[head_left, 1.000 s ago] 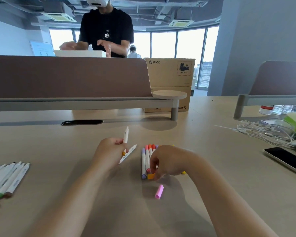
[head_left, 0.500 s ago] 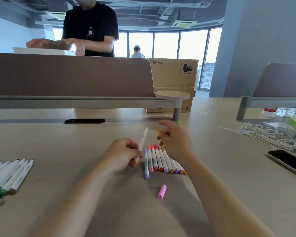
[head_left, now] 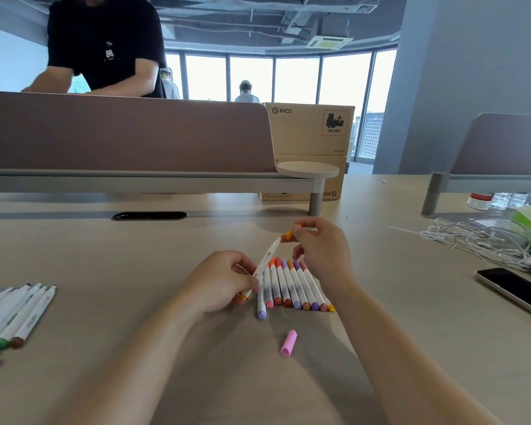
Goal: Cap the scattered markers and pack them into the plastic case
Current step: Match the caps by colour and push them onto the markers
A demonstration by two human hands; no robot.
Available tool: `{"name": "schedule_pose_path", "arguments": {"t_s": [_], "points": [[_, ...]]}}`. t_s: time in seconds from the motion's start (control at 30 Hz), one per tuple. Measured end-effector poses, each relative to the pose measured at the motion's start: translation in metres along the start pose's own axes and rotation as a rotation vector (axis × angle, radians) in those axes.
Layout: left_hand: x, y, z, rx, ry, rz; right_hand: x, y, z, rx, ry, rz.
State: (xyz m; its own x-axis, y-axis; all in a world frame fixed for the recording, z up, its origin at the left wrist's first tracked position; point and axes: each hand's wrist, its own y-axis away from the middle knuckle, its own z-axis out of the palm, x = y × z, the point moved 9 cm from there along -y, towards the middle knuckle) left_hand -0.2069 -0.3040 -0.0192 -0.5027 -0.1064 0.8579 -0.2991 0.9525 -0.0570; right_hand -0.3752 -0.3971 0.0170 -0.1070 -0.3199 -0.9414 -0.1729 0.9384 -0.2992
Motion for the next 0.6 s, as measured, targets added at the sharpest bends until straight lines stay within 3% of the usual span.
{"name": "schedule_pose_path", "arguments": {"t_s": [0.37,0.6], "points": [[0.004,0.0,-0.002,0.038,-0.017,0.032,-0.001,0.003,0.014,-0.107,0.054,-0.023],[0.016,0.005,-0.002,0.1,-0.063,0.115,-0.002,0.007,0.016,-0.077,0.084,-0.054]]}}
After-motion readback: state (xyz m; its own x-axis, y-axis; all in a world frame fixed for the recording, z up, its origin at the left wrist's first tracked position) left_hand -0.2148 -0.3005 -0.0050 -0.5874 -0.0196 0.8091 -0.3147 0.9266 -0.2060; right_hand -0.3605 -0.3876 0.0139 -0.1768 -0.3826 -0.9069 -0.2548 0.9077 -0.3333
